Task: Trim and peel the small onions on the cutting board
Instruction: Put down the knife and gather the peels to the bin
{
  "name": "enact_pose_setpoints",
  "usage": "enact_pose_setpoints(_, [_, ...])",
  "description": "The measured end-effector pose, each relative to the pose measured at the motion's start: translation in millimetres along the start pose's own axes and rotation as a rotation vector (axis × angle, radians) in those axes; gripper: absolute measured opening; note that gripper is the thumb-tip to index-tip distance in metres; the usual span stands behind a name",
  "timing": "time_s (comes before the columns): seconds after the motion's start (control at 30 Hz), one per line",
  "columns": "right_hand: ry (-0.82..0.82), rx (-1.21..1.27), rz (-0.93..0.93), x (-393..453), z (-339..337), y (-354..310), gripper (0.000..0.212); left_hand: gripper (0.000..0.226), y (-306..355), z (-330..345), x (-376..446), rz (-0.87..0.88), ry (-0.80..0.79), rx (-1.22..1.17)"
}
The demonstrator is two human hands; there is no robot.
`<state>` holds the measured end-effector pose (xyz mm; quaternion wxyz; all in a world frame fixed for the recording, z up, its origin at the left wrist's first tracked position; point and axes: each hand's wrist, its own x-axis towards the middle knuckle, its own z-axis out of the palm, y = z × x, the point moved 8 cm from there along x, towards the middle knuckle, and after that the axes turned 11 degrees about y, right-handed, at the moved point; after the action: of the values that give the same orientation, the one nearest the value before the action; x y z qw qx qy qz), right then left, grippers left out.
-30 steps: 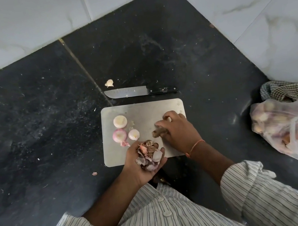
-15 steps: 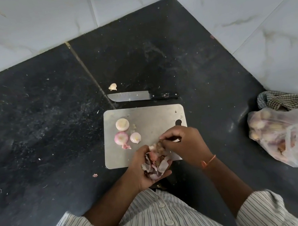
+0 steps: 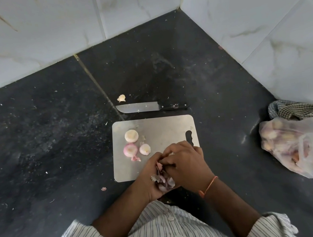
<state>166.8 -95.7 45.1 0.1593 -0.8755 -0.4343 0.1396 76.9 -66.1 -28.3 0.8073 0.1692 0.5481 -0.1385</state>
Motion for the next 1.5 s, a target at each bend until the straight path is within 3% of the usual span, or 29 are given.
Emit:
enact_pose_setpoints(0.1, [-0.147, 0.123, -0.001, 4, 2, -4, 0.039, 0.042, 6, -7, 1, 0.005, 0.016, -0.044])
enact_pose_setpoints(0.17, [-0.09, 0.242, -0.004, 11, -10, -2, 0.042, 0.044, 9, -12, -1, 0.017, 0.032, -0.013])
enact_pose_setpoints(0.27, [0.003, 0.31, 0.071, 35, -20, 13, 0.029, 0.041, 11, -22, -5, 0.028, 0.083, 0.044])
enact_pose_setpoints(0.37, [0.002, 0.243, 0.07, 69, 2, 22, 0.021, 0.04, 15, -35, -7, 0.044, 0.122, 0.072])
enact_pose_setpoints(0.6, [-0.115, 0.045, -0.09, 130, 52, -12, 0.031, 0.034, 14, -63, -14, 0.035, 0.102, 0.024])
enact_pose_setpoints(0.73, [-0.14, -0.068, -0.163, 137, 58, -19, 0.032, 0.034, 13, -75, -16, 0.036, 0.09, -0.033])
enact_pose_setpoints(0.9, [-0.156, -0.151, -0.222, 126, 68, -24, 0.019, 0.032, 14, -84, -19, 0.044, 0.1, -0.053])
enact_pose_setpoints(1.13, [-0.146, -0.188, -0.132, 120, 78, -16, 0.02, 0.031, 14, -91, -18, 0.041, 0.094, -0.046])
enact_pose_setpoints(1.2, [-0.144, -0.128, -0.065, 116, 73, -10, 0.017, 0.031, 13, -93, -16, 0.047, 0.092, -0.039])
enact_pose_setpoints(1.33, [-0.154, 0.26, 0.093, 90, 45, -13, 0.01, 0.033, 14, -94, -10, 0.066, 0.056, -0.028])
enact_pose_setpoints(1.43, [-0.235, 0.43, 0.008, 55, 33, -44, 0.007, 0.039, 16, -90, -11, 0.073, 0.028, 0.0])
enact_pose_setpoints(1.5, [-0.218, 0.384, -0.1, 36, 34, -58, 0.009, 0.046, 18, -89, -12, 0.076, 0.021, 0.033])
